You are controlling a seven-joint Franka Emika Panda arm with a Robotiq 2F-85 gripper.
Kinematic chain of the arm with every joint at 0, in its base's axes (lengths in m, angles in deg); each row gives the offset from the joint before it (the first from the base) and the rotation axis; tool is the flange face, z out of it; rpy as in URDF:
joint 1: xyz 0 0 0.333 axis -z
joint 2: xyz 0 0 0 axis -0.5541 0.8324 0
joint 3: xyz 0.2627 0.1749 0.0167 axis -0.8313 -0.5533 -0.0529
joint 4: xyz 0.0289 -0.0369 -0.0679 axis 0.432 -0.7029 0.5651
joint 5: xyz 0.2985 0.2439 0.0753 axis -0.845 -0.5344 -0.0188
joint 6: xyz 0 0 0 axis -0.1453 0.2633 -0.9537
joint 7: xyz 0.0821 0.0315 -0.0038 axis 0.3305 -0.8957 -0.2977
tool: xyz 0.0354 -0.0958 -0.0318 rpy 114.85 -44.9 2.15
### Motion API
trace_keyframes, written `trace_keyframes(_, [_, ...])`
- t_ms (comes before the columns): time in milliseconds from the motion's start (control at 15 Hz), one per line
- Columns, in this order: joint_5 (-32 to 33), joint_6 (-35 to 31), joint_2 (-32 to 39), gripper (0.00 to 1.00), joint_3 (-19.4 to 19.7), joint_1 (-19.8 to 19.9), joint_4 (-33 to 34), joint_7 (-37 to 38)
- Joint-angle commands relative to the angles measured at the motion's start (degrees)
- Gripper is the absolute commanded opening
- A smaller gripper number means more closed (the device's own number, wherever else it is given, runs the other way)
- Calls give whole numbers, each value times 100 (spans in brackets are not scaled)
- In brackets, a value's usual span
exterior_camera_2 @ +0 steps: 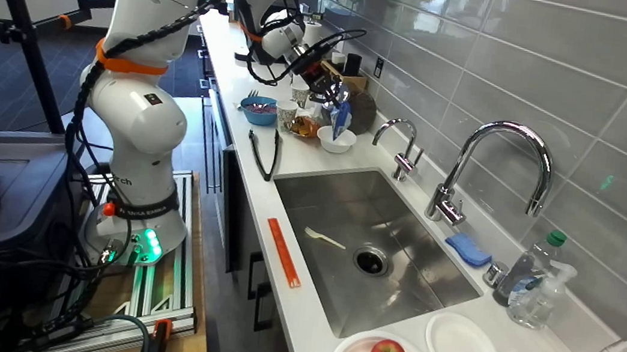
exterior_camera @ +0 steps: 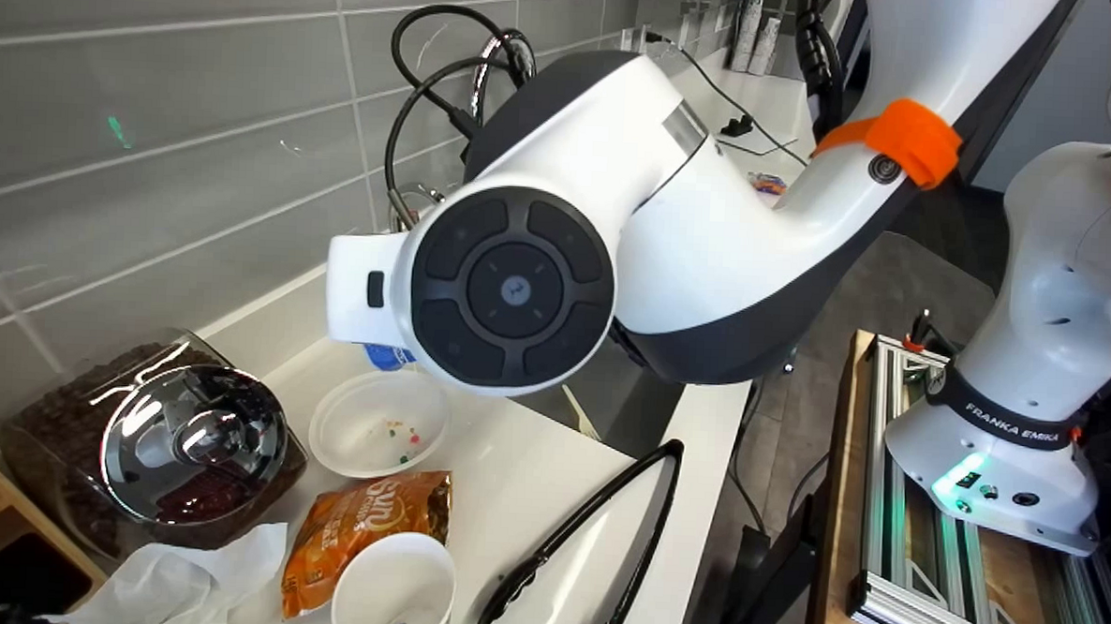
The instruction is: Pour the contents of the blue packet into the white bowl
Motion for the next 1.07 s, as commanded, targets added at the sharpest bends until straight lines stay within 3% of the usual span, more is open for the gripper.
trace_keyframes(0, [344,410,110,0,-119,-96,88,-284])
trace_keyframes(133, [463,632,148,0,-156,-142,118,-462])
trace_keyframes(200, [270,375,47,0,-198,-2,32,-281])
trace_keyframes(533, [277,400,47,1,-215,12,32,-295])
trace_keyframes(800, [589,907,133,0,-252,-180,-5,-939])
trace_keyframes(1000, [778,921,235,0,-317,-214,4,-1270])
